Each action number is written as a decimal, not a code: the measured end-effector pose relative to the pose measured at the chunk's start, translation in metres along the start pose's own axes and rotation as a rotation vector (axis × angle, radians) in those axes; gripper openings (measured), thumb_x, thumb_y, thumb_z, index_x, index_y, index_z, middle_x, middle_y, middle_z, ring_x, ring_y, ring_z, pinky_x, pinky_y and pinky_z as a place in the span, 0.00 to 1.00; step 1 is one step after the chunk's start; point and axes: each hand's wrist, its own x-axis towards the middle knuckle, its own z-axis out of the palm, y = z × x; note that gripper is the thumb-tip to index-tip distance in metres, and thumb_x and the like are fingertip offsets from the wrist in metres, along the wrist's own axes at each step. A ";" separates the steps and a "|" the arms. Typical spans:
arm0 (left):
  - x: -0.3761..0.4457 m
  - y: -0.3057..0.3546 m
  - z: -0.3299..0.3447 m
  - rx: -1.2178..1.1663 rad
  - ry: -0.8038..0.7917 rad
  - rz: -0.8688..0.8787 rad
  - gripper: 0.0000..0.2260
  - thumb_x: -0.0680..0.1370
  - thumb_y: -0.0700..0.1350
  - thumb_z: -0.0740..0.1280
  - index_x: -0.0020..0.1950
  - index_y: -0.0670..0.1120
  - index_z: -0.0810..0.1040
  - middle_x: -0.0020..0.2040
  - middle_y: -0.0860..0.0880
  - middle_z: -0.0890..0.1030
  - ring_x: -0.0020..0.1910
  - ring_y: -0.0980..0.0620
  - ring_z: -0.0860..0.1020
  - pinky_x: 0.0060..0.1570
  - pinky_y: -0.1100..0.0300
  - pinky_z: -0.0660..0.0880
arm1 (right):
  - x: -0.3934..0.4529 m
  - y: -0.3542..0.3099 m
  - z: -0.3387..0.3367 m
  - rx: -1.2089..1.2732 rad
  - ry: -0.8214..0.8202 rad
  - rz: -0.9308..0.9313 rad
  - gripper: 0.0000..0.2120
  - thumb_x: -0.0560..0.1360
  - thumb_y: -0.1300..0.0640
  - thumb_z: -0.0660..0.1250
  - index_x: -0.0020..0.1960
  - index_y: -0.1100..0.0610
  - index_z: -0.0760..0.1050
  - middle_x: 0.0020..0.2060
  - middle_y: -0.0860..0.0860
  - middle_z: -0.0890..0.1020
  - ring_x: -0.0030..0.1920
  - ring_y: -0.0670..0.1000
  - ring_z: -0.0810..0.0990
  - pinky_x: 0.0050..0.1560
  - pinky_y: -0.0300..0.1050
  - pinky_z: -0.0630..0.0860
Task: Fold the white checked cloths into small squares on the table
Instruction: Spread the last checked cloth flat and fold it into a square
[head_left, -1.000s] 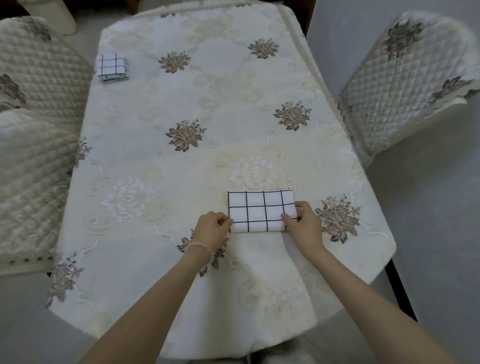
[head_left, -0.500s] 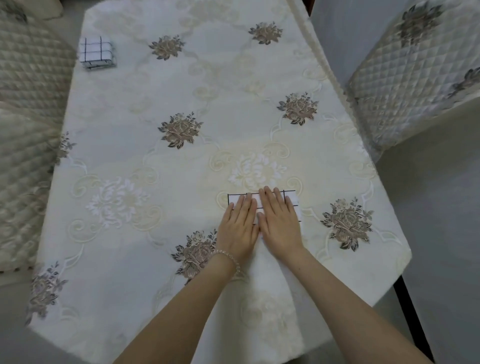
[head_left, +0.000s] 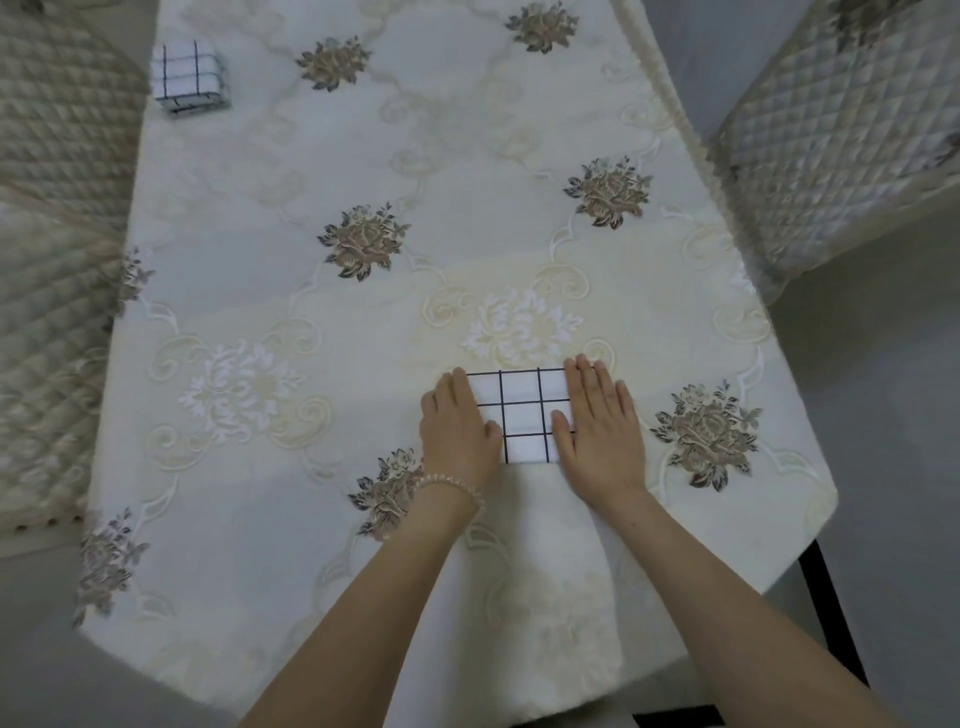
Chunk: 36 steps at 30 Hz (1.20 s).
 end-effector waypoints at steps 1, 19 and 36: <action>0.001 0.007 -0.004 -0.070 -0.011 -0.072 0.31 0.76 0.44 0.63 0.75 0.38 0.54 0.72 0.40 0.60 0.68 0.41 0.61 0.67 0.53 0.59 | -0.001 0.000 -0.001 0.003 -0.001 0.000 0.30 0.79 0.46 0.46 0.79 0.54 0.50 0.78 0.50 0.55 0.77 0.49 0.50 0.76 0.50 0.47; -0.015 -0.002 -0.031 -0.630 -0.110 -0.201 0.06 0.74 0.36 0.64 0.47 0.47 0.72 0.41 0.46 0.78 0.35 0.51 0.72 0.34 0.63 0.68 | -0.010 -0.014 -0.027 0.058 -0.028 0.065 0.31 0.72 0.45 0.53 0.71 0.59 0.67 0.67 0.56 0.71 0.69 0.58 0.66 0.72 0.56 0.51; -0.022 -0.024 -0.019 -0.627 -0.221 -0.171 0.16 0.69 0.40 0.72 0.54 0.51 0.75 0.41 0.54 0.81 0.39 0.57 0.76 0.44 0.62 0.75 | -0.007 0.008 -0.041 0.796 -0.233 0.184 0.06 0.71 0.64 0.70 0.48 0.61 0.80 0.41 0.57 0.83 0.39 0.57 0.78 0.40 0.46 0.74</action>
